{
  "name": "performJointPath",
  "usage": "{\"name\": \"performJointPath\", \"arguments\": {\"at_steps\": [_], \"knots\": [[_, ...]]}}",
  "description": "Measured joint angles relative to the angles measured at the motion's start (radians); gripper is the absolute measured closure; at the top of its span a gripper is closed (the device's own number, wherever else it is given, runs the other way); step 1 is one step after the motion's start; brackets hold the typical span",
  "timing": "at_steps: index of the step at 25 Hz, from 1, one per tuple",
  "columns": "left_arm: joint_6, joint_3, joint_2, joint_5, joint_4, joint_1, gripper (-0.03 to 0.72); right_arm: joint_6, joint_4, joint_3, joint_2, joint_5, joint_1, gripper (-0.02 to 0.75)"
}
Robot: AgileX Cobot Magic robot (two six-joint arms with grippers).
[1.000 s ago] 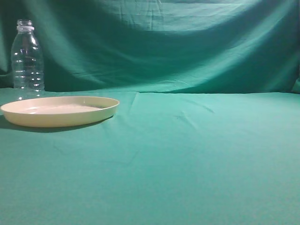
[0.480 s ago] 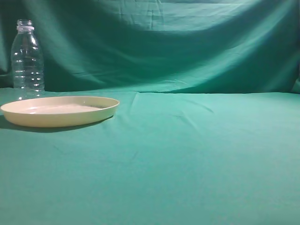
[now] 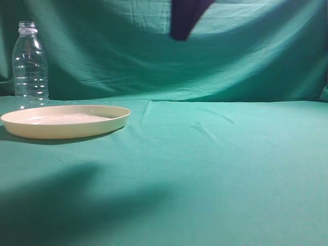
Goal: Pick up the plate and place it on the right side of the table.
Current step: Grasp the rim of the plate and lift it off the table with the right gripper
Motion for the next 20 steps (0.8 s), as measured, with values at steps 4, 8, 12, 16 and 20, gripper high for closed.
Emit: {"name": "performJointPath", "arguments": {"at_steps": [4,8,12,16,20], "knots": [[0.000,0.000,0.000,0.000,0.000,0.000,0.688,0.013,-0.021,-0.177,0.171,0.018,0.041,0.738],[0.000,0.000,0.000,0.000,0.000,0.000,0.688,0.013,-0.030,-0.325,0.314,0.009,0.048,0.738],[0.000,0.000,0.000,0.000,0.000,0.000,0.688,0.013,-0.043,-0.440,0.429,0.006,0.048,0.623],[0.000,0.000,0.000,0.000,0.000,0.000,0.688,0.013,-0.045,-0.506,0.514,-0.011,0.048,0.345],[0.000,0.000,0.000,0.000,0.000,0.000,0.688,0.015,-0.049,-0.528,0.582,-0.060,0.048,0.162]]}}
